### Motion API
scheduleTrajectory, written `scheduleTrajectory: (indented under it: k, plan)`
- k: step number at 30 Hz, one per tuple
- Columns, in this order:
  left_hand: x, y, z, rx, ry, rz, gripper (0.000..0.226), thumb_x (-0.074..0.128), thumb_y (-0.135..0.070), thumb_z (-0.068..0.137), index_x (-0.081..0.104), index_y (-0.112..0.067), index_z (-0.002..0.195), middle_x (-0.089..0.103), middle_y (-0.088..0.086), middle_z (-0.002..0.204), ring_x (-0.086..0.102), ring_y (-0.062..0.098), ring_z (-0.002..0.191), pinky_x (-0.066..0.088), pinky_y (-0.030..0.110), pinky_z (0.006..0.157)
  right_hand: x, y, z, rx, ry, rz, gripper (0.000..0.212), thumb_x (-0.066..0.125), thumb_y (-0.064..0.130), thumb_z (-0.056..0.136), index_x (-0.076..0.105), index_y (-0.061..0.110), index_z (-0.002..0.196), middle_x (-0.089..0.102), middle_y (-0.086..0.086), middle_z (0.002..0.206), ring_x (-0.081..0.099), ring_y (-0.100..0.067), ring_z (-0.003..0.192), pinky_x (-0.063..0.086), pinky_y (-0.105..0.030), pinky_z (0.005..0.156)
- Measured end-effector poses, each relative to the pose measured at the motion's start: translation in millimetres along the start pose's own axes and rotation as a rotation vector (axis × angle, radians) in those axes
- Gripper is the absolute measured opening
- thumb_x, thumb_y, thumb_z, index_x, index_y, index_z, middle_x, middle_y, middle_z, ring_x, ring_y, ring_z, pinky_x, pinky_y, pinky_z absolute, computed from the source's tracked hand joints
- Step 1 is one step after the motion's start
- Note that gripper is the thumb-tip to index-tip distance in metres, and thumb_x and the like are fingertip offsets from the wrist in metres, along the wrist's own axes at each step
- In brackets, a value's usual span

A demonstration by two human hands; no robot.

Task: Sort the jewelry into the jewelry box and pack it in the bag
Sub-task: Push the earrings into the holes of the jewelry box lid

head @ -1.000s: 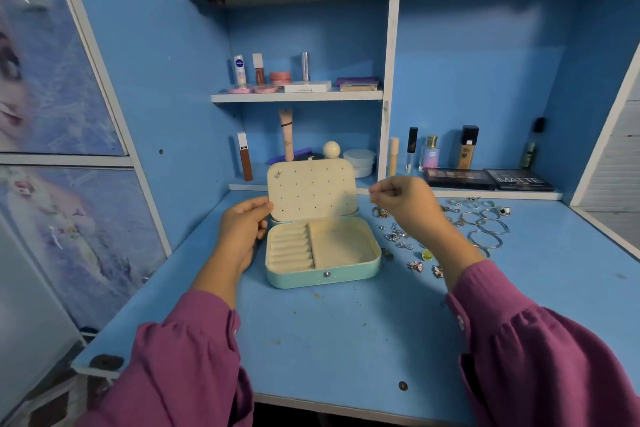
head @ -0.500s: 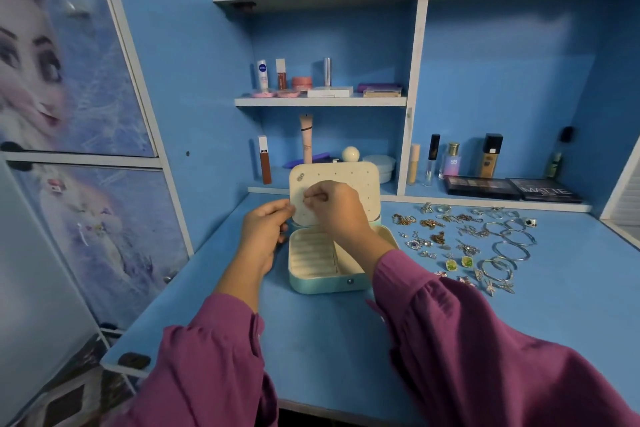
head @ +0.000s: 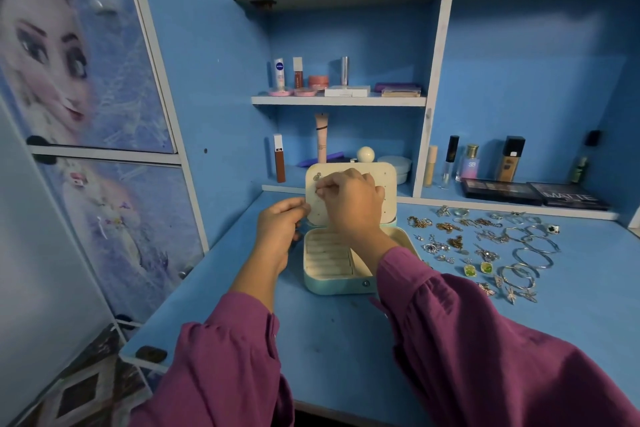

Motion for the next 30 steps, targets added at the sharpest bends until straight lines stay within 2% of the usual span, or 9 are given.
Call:
scheduleTrajectory:
  k: [2, 7, 10, 13, 16, 19, 25, 27, 30]
  plan:
    - [-1, -4, -1, 0.021, -0.023, 0.001, 0.011, 0.066, -0.005, 0.084, 0.071, -0.013, 0.091, 0.064, -0.006, 0.07, 0.049, 0.0, 0.047, 0.037, 0.018, 0.045, -5, 1, -1, -0.012, -0.037, 0.0, 0.017, 0.062, 0.03, 0.088, 0.064, 0.029, 0.104, 0.061, 0.006, 0.108, 0.048, -0.02, 0.105, 0.027, -0.034, 0.082]
    - [0, -11, -3, 0.045, 0.003, -0.035, 0.008, 0.061, -0.005, 0.087, 0.066, -0.005, 0.081, 0.055, 0.005, 0.061, 0.032, 0.008, 0.039, 0.022, 0.018, 0.035, -20, 11, -3, -0.144, -0.116, -0.15, 0.055, 0.068, 0.034, 0.08, 0.048, 0.026, 0.131, 0.054, -0.001, 0.117, 0.048, -0.025, 0.11, 0.034, -0.037, 0.084]
    - [5, -15, -6, 0.023, 0.069, -0.08, 0.01, 0.056, -0.009, 0.091, 0.063, -0.002, 0.09, 0.068, 0.014, 0.07, 0.031, 0.009, 0.037, 0.02, 0.017, 0.033, -27, 16, -6, -0.233, -0.183, -0.231, 0.048, 0.074, 0.035, 0.074, 0.061, 0.025, 0.118, 0.058, -0.005, 0.104, 0.052, -0.03, 0.097, 0.031, -0.035, 0.073]
    - [8, -15, -9, -0.039, 0.133, -0.188, 0.013, 0.053, -0.015, 0.093, 0.059, -0.003, 0.095, 0.072, 0.018, 0.084, 0.033, 0.008, 0.037, 0.021, 0.016, 0.031, -33, 18, -14, -0.291, -0.273, -0.247, 0.042, 0.081, 0.032, 0.063, 0.067, 0.022, 0.102, 0.058, -0.004, 0.089, 0.054, -0.028, 0.081, 0.028, -0.031, 0.067]
    - [9, -13, -12, -0.124, 0.163, -0.271, 0.014, 0.053, -0.016, 0.094, 0.058, -0.006, 0.085, 0.072, 0.018, 0.082, 0.032, 0.005, 0.035, 0.02, 0.013, 0.03, -41, 24, -25, -0.398, -0.364, -0.31, 0.039, 0.082, 0.033, 0.061, 0.068, 0.02, 0.095, 0.058, -0.002, 0.082, 0.054, -0.025, 0.074, 0.029, -0.031, 0.066]
    - [9, -7, -14, -0.223, 0.174, -0.326, 0.015, 0.048, -0.011, 0.095, 0.057, -0.007, 0.084, 0.072, 0.016, 0.074, 0.031, 0.003, 0.031, 0.019, 0.011, 0.028, -43, 30, -39, -0.521, -0.431, -0.377, 0.032, 0.08, 0.035, 0.065, 0.066, 0.018, 0.088, 0.057, -0.002, 0.079, 0.052, -0.025, 0.073, 0.024, -0.031, 0.066]
    - [9, -1, -21, -0.363, 0.251, -0.343, 0.016, 0.048, -0.012, 0.096, 0.059, -0.006, 0.086, 0.072, 0.013, 0.073, 0.031, 0.003, 0.027, 0.02, 0.009, 0.027, -45, 33, -51, -0.632, -0.431, -0.412, 0.021, 0.081, 0.028, 0.068, 0.064, 0.021, 0.079, 0.054, 0.001, 0.076, 0.044, -0.02, 0.074, 0.024, -0.031, 0.066]
    - [8, 1, -23, -0.393, 0.282, -0.313, 0.014, 0.05, -0.014, 0.096, 0.059, -0.007, 0.088, 0.072, 0.014, 0.076, 0.031, 0.003, 0.026, 0.021, 0.009, 0.026, -51, 33, -55, -0.698, -0.399, -0.347, 0.013, 0.074, 0.031, 0.075, 0.067, 0.021, 0.079, 0.055, 0.002, 0.075, 0.039, -0.018, 0.077, 0.023, -0.03, 0.066]
    - [6, 5, -25, -0.442, 0.309, -0.283, 0.017, 0.045, -0.01, 0.097, 0.06, -0.008, 0.089, 0.072, 0.015, 0.076, 0.03, 0.003, 0.026, 0.021, 0.009, 0.026, -64, 26, -57, -0.748, -0.307, -0.28, 0.014, 0.065, 0.036, 0.081, 0.072, 0.023, 0.081, 0.057, 0.003, 0.075, 0.038, -0.017, 0.079, 0.022, -0.03, 0.067]
Point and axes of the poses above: each hand's wrist, its own z-axis towards the middle knuckle, its own x-axis out of the palm, y = z × x, the point moved 8 cm from there along z, towards the middle knuckle
